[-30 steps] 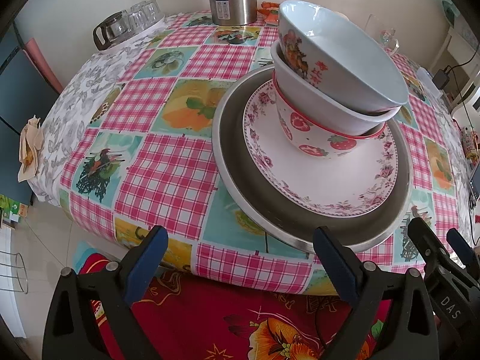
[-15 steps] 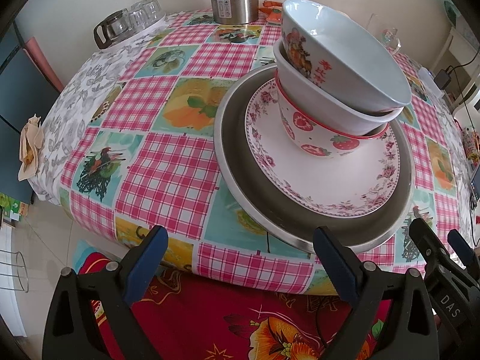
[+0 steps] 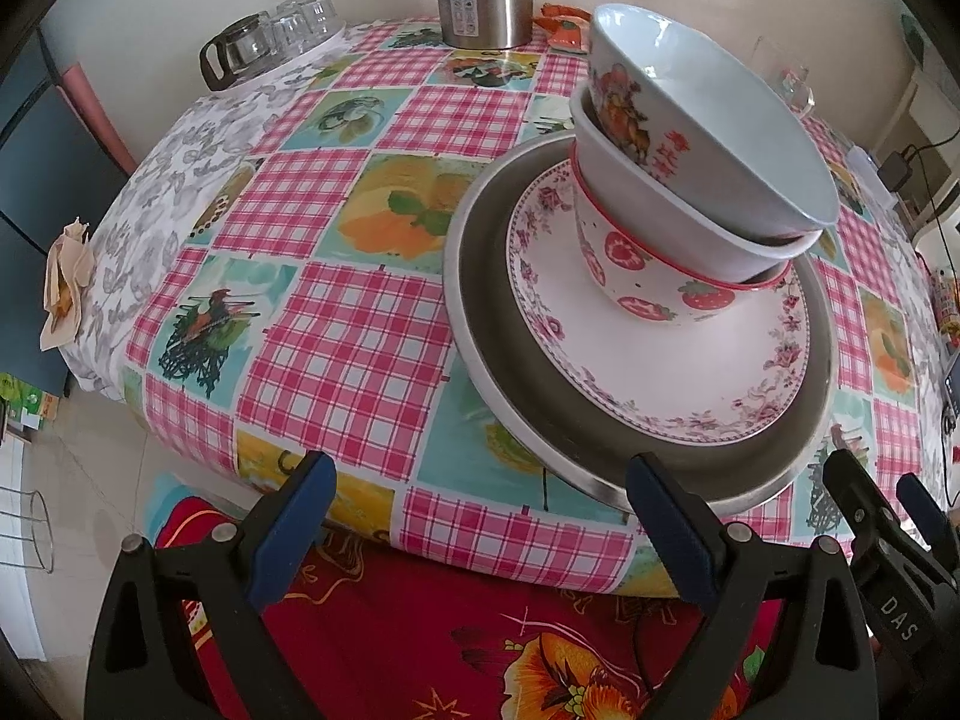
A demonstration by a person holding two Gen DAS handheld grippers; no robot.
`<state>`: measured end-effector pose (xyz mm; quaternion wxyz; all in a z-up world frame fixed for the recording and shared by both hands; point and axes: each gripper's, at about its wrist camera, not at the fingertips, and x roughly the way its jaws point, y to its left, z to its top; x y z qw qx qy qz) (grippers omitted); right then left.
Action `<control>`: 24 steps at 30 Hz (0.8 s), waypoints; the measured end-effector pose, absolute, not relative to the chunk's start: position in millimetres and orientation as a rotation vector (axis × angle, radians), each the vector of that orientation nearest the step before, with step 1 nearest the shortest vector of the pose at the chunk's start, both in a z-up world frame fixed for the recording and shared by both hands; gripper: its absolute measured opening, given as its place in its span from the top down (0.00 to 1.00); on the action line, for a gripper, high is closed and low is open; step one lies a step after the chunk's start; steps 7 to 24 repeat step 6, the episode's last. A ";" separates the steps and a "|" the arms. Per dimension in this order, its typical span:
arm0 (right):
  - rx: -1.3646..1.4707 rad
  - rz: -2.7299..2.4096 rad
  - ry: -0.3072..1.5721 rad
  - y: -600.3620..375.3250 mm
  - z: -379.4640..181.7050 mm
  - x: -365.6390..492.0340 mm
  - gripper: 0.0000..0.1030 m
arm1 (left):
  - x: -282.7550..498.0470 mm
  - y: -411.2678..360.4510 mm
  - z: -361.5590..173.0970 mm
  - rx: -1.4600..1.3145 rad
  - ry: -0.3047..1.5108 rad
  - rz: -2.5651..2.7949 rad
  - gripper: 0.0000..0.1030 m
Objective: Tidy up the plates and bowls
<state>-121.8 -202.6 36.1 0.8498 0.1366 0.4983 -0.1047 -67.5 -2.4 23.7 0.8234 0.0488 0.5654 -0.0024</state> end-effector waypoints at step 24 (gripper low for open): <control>0.285 -0.222 1.053 -202.8 35.6 -121.9 0.00 | -66.9 -1.9 24.1 0.095 1.198 -0.004 0.05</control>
